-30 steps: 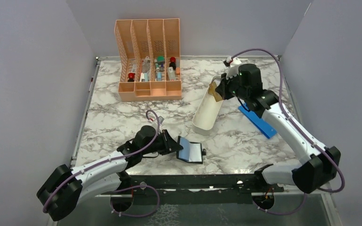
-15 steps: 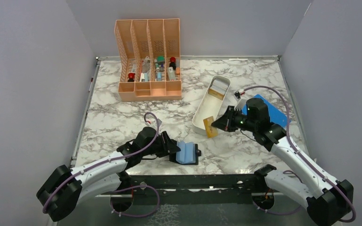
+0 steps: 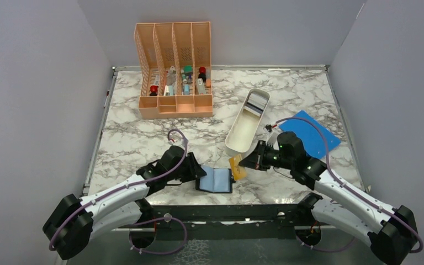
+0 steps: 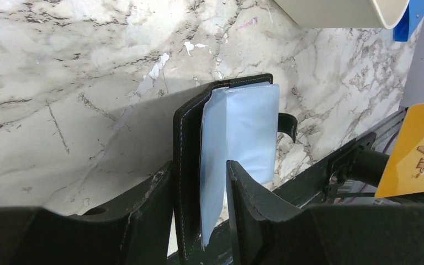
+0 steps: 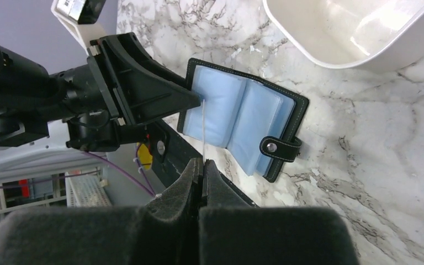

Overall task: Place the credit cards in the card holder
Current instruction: Insert the credit card into the card holder.

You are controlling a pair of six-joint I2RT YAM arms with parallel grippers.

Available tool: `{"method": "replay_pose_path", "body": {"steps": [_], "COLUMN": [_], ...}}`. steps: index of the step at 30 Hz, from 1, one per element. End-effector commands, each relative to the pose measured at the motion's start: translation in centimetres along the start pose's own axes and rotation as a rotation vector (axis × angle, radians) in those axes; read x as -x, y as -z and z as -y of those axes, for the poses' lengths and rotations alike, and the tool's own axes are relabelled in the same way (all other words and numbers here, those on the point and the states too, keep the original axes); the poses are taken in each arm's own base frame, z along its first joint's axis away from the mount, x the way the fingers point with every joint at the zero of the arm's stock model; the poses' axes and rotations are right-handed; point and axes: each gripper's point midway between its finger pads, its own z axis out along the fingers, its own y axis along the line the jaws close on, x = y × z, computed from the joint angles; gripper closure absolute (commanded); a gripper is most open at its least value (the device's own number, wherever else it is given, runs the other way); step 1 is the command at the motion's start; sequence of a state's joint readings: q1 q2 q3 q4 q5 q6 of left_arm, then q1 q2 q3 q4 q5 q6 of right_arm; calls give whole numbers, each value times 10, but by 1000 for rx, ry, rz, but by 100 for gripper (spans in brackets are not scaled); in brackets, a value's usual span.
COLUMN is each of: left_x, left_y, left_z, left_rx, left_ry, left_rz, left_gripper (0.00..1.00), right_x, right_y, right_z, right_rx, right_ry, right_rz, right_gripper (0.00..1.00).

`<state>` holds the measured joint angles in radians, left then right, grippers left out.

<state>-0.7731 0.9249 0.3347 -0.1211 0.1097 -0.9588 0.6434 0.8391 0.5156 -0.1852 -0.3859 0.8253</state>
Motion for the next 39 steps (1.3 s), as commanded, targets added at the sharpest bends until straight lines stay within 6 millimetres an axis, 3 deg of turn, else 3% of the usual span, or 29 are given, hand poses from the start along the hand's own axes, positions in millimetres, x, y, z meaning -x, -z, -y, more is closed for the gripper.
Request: {"method": "replay_pose_path", "body": {"steps": [1,4,9,13,18,24,39], "left_x": [9,10,10,6,3,2,0], "left_y": [0,-1,-5,-10,-13,-13,-12], "left_z": [2,4,-6,-14,-19,-21,-22], "left_rx": [23,19,74,112,134,145,142], "left_ry": [-27,-36,-47,-54,-55,-61,-58], "left_rz": [22,17,13,-16,-33,-38,-39], "left_gripper": [59,59,80,88,89,89,88], "right_x": [-1,-8,-27,-43,-62,-78,-80], "right_y": [-11,-16,-21,-24,-29,-26,-31], "right_z": [0,16,31,36,35,57,62], "right_rx": [-21,-88,-121,-141,-137,-220,-214], "right_ry": [-8,4,-17,-18,-12,-8,-24], "right_rz": [37,31,-22,-56,-104,-129,-116], "right_gripper": [99,99,99,99,99,99,99]}}
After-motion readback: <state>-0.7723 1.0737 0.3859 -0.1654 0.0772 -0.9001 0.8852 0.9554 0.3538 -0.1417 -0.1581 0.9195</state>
